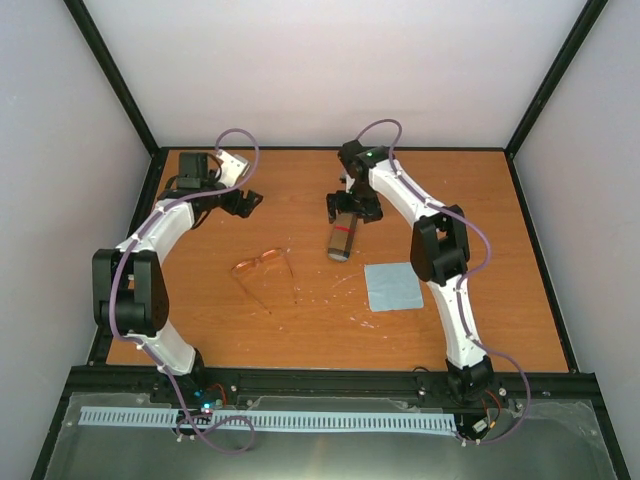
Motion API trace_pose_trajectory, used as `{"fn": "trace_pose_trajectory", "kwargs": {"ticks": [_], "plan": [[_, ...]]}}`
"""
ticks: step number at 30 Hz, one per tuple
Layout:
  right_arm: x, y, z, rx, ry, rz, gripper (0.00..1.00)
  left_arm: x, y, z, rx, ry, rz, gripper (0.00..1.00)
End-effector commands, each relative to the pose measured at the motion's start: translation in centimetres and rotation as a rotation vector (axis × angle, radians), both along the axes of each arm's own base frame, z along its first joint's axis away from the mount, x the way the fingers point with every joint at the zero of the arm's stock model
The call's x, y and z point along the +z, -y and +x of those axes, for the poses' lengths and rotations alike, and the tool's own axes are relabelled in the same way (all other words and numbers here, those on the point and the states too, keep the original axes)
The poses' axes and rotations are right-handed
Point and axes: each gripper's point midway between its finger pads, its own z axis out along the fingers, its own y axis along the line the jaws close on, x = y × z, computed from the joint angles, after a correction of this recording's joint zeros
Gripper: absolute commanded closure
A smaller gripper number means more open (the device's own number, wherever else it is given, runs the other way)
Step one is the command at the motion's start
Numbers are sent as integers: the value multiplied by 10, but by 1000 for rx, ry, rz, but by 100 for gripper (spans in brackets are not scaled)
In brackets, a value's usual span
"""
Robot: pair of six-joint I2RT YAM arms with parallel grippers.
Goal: Organize the sunglasses
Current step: Move the sunglasses case at the center of the board.
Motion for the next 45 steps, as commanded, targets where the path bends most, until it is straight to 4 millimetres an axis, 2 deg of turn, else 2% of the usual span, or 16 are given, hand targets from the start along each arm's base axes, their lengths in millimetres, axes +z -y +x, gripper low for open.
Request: {"fn": "trace_pose_trajectory", "kwargs": {"ticks": [1, 5, 11, 19, 26, 30, 33, 36, 43, 45], "plan": [[-13, -5, -19, -5, -100, -27, 0, -1, -1, -4, -10, -1, 28, 4], [-27, -10, -25, -9, -139, -50, 0, -5, -2, -9, -11, -1, 30, 4], [-40, -18, -22, 1, -151, -40, 3, -7, -1, -11, -11, -9, 19, 4], [-55, -14, -25, 7, -179, -70, 29, -11, 0, -15, -13, -21, 8, 3], [-52, 0, -31, 36, -181, -136, 35, -13, 1, -16, -14, -28, 1, 4], [-46, 24, -36, 44, -183, -239, 42, -15, 2, -16, -19, -29, 0, 4], [-41, 42, -40, -24, -197, -274, 45, -15, 3, -16, -23, -29, -4, 4], [-50, 70, -49, -190, -238, -286, 47, -16, 4, -17, -23, -34, -16, 4], [-43, 134, -48, -640, -214, -211, 49, -17, 6, -20, -31, -36, -30, 4], [-44, 147, -48, -752, -213, -176, 49, -18, 7, -21, -35, -39, -32, 4]]}}
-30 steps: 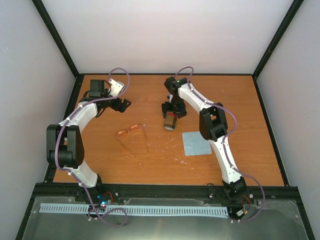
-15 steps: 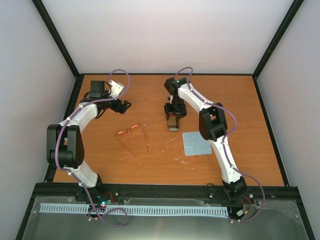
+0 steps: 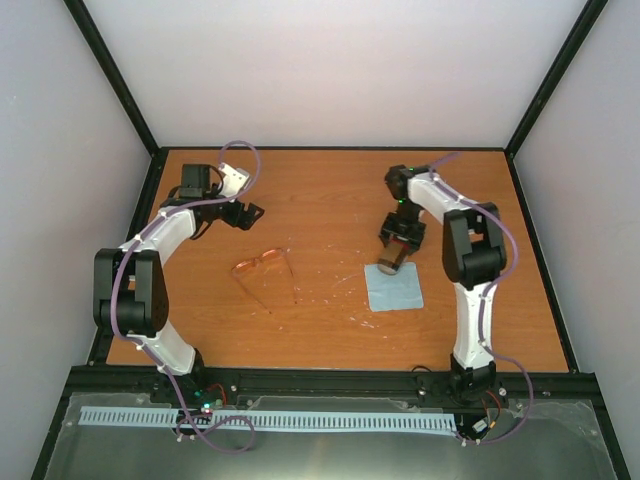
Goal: Organize the sunglasses
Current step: Move the sunglasses case at the center of the board.
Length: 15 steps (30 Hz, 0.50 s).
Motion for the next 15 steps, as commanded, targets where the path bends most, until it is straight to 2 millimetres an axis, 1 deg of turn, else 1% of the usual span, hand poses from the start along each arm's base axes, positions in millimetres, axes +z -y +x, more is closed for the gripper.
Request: {"fn": "trace_pose_trajectory", "kwargs": {"ticks": [1, 3, 5, 7, 11, 13, 15], "plan": [[6, 29, 14, -330, 102, 0, 49, 13, 5, -1, -14, 38, -28, 4], [4, 41, 18, -432, 116, 1, 49, 13, 5, -2, -17, 37, -31, 4], [0, 44, 25, -512, 129, 18, 49, 13, 6, -2, -20, 40, -32, 4], [-2, 43, 34, -599, 139, 49, 50, 12, 5, -2, -20, 42, -28, 4], [-5, 36, 53, -709, 164, 99, 51, 12, 4, -1, -19, 52, -15, 4], [-7, 32, 60, -740, 163, 122, 48, 12, 3, -1, -18, 56, -12, 4], [-11, 27, 67, -760, 160, 152, 42, 10, 3, -1, -19, 55, -11, 4]]}}
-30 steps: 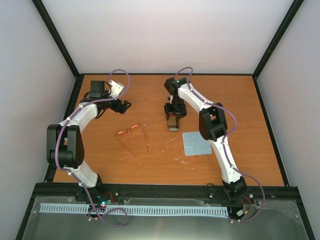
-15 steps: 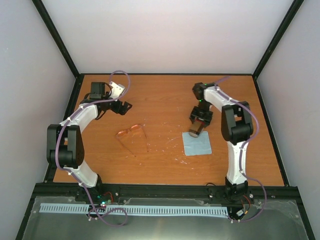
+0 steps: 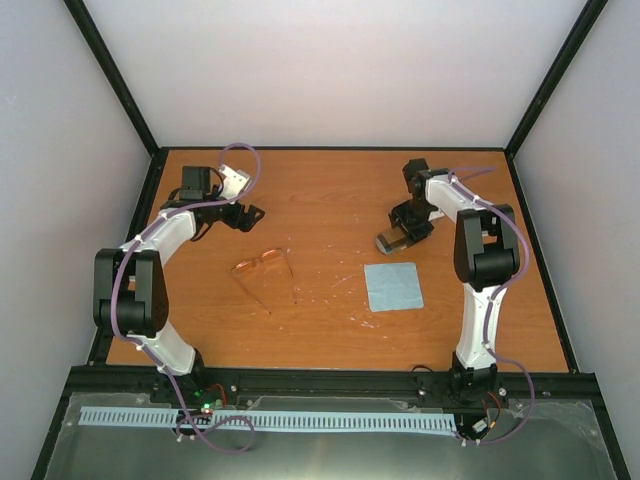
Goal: Organize the sunglasses
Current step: Move the sunglasses case at the center of the board.
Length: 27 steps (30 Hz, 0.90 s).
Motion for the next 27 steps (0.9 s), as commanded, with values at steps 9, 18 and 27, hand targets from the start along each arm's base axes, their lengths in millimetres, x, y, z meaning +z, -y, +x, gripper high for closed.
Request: {"fn": "trace_pose_trajectory", "kwargs": {"ticks": [9, 18, 27], "plan": [[12, -16, 40, 104, 56, 56, 1, 10, -1, 4, -14, 62, 20, 3], [101, 23, -2, 504, 103, -161, 2, 7, -1, 8, -10, 48, 17, 4], [53, -19, -71, 944, -62, -191, 97, 8, 0, 10, -2, 32, 5, 4]]}}
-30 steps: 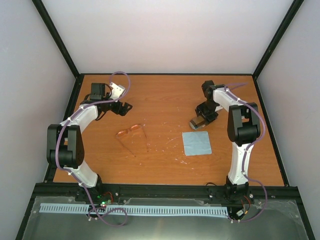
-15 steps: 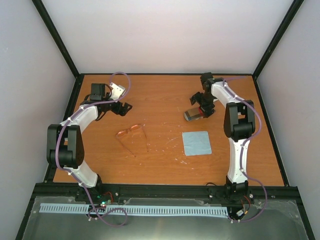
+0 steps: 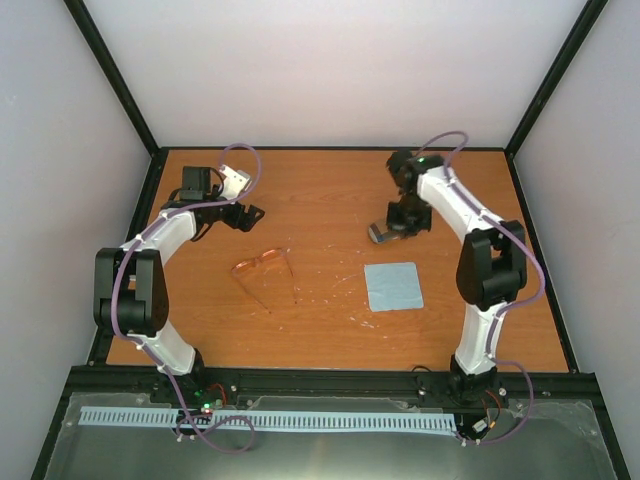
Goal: Organize the sunglasses
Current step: Move the sunglasses case at the center of the board, then adjust the sunglasses case at the center of the board.
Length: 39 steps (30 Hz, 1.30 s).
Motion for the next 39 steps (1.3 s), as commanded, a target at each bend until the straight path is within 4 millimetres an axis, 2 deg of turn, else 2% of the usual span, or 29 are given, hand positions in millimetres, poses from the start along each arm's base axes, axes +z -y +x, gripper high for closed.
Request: {"fn": "trace_pose_trajectory", "kwargs": {"ticks": [1, 3, 7, 22, 33, 35, 39], "plan": [[-50, -15, -36, 199, -147, -74, 97, 10, 0, 8, 1, 19, 0, 4], [-64, -22, -39, 204, -166, -57, 97, 12, -1, 7, 5, 22, 7, 4], [-79, -31, -32, 207, -168, -57, 97, 10, -3, -1, 4, 23, 24, 4], [-107, -42, 28, 256, -90, -135, 96, 3, -6, -6, 31, -1, 16, 4], [-84, -65, 79, 324, 50, -103, 83, 4, -5, -1, 34, 2, 8, 4], [-73, -69, 82, 341, 68, -82, 77, 4, -5, 0, 35, 5, 10, 4], [-36, -72, 77, 375, 121, -49, 60, 5, -6, 0, 37, 9, 14, 4]]}}
